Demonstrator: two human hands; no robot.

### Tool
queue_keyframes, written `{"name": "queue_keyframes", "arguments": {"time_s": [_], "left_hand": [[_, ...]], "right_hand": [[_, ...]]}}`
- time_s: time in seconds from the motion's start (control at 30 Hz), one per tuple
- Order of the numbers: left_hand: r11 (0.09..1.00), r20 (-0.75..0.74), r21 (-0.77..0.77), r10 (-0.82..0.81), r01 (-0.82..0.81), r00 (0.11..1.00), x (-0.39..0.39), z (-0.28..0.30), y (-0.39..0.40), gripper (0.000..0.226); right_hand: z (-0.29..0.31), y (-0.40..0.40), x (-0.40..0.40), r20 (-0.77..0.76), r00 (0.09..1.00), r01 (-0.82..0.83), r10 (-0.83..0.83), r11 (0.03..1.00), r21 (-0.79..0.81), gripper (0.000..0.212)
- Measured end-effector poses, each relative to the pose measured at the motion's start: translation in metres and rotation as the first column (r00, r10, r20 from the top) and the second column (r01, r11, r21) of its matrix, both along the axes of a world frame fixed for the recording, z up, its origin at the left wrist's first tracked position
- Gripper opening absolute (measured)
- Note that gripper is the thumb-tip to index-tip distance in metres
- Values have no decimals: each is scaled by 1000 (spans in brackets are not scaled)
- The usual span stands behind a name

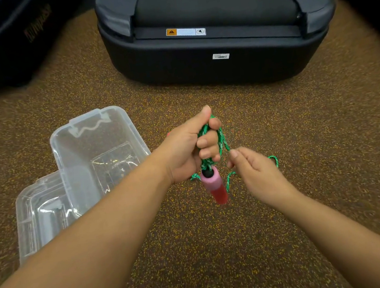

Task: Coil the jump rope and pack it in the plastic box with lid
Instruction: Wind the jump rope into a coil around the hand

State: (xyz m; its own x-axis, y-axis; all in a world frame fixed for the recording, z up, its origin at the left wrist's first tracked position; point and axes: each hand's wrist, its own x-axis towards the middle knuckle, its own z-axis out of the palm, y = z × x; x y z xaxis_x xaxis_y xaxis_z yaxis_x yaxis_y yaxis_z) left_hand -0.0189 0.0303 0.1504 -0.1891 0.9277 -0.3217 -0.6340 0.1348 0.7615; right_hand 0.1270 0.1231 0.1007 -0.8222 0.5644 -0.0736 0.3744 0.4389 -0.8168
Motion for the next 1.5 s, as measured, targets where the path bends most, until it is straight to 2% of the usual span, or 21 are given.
{"name": "queue_keyframes", "arguments": {"time_s": [0.07, 0.17, 0.27, 0.4, 0.47, 0.57, 0.63, 0.73, 0.87, 0.9, 0.97, 1.03, 1.13, 1.2, 1.33, 1.5], "left_hand": [[996, -20, -13, 90, -90, 996, -1, -2, 3, 45], [985, 30, -36, 170, -169, 985, -3, -2, 7, 62], [985, -14, -80, 150, -150, 989, -2, 0, 6, 75], [987, -207, -148, 34, -65, 978, 1, -1, 5, 95], [975, -278, -223, -64, 0, 959, 1, -3, 5, 101], [932, -365, -344, -243, 113, 899, -5, -15, 3, 125], [933, -434, -333, -282, 138, 856, -5, -19, 0, 110], [907, -493, -344, -393, 241, 776, -2, -11, -5, 113], [904, -436, -318, -406, 285, 803, 2, -1, -8, 107], [899, -426, -328, -416, 292, 804, 2, -1, -8, 109], [884, -409, -328, -451, 333, 793, 1, -2, -7, 125], [876, -402, -318, -470, 362, 785, 1, -1, -6, 120], [901, -413, -258, -430, 349, 803, 6, 5, -5, 69], [914, -394, -222, -403, 340, 826, 7, 6, -5, 52], [945, -260, -134, -323, 297, 910, 7, 8, -4, 50], [995, -108, -30, -96, 93, 990, 5, 7, -1, 48]], "right_hand": [[-2, -6, 2, 82, 996, -39, 32, 996, 83, 31], [1, -15, 6, 191, 975, -150, 111, 967, 205, 28], [9, -24, 8, 180, 969, -210, 169, 948, 240, 34], [22, -32, 4, 115, 962, -269, 247, 933, 240, 35], [29, -32, 1, 40, 970, -242, 239, 951, 193, 34], [39, -25, -3, -61, 979, -185, 193, 974, 128, 34], [48, -19, -6, -136, 980, -139, 147, 988, 64, 33], [63, -7, -8, -195, 979, -63, 59, 998, -18, 33], [64, 10, -8, -177, 984, 34, -30, 999, 21, 33], [62, 12, -8, -169, 985, 45, -39, 998, 33, 33], [58, 14, -8, -160, 985, 69, -63, 997, 30, 33], [57, 15, -7, -151, 986, 81, -75, 996, 35, 34], [49, 19, -6, -132, 988, 79, -77, 997, 14, 34], [40, 21, -6, -127, 987, 98, -100, 995, -21, 34], [21, 23, -3, -139, 977, 149, -163, 983, -107, 38], [1, 7, 2, -85, 989, 113, -121, 989, -97, 37]]}}
